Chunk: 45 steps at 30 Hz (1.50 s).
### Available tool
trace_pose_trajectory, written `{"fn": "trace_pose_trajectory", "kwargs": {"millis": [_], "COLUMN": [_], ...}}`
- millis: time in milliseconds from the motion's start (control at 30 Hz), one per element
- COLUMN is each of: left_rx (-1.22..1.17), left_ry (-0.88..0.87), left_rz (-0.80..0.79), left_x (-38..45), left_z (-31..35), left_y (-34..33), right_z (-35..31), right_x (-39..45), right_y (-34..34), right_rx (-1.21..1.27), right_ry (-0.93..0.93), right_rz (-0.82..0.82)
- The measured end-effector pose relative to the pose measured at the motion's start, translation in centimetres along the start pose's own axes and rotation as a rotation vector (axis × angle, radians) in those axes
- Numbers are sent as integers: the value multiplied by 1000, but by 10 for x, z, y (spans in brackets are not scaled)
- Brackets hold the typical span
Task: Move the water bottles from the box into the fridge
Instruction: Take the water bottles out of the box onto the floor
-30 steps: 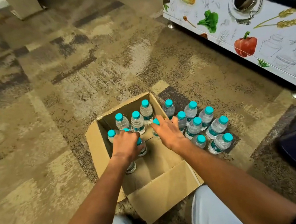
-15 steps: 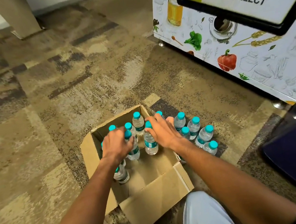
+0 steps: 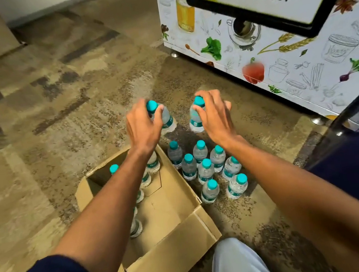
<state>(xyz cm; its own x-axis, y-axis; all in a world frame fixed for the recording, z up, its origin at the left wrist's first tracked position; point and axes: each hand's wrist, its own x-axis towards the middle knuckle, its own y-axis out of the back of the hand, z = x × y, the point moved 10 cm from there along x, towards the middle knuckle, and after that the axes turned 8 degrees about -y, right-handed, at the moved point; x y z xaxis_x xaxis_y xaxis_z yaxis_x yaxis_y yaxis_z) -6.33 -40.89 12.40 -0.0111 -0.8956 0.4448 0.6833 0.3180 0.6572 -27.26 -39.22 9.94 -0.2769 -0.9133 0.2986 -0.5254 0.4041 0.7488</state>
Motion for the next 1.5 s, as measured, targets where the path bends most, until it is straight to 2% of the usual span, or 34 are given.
{"fn": "trace_pose_trajectory", "kwargs": {"millis": [100, 267, 400, 533, 700, 833, 967, 1167, 1367, 1500], "left_rx": [-15, 46, 154, 306, 462, 543, 531, 397, 436, 511], "left_ry": [-2, 15, -9, -37, -74, -36, -70, -183, -174, -127], "left_rz": [-92, -243, -364, -475, -591, -666, -682, -574, -482, -477], "left_x": [6, 8, 0, -9, -21, -32, -34, -31, -49, -75], "left_z": [0, -9, -14, -22, -36, -42, -37, -32, -61, -94], "left_y": [-42, -101, -136, -168, -195, -202, -198, -153, -76, -31], "right_z": [36, 89, 118, 147, 160, 157, 146, 93, 13, -33], "right_x": [5, 10, 4, -2, -1, 0, -6, -30, -66, -94], "right_y": [-9, -44, -70, -90, -95, -102, -97, -81, -96, -115], "right_rx": [-48, -57, -89, -105, -254, -232, -225, -113, -29, 6], "right_ry": [-62, -147, -211, -350, -364, -365, -338, -128, 67, 157], "right_rz": [-19, -174, -249, -273, -250, -290, -295, -158, -186, -281]}}
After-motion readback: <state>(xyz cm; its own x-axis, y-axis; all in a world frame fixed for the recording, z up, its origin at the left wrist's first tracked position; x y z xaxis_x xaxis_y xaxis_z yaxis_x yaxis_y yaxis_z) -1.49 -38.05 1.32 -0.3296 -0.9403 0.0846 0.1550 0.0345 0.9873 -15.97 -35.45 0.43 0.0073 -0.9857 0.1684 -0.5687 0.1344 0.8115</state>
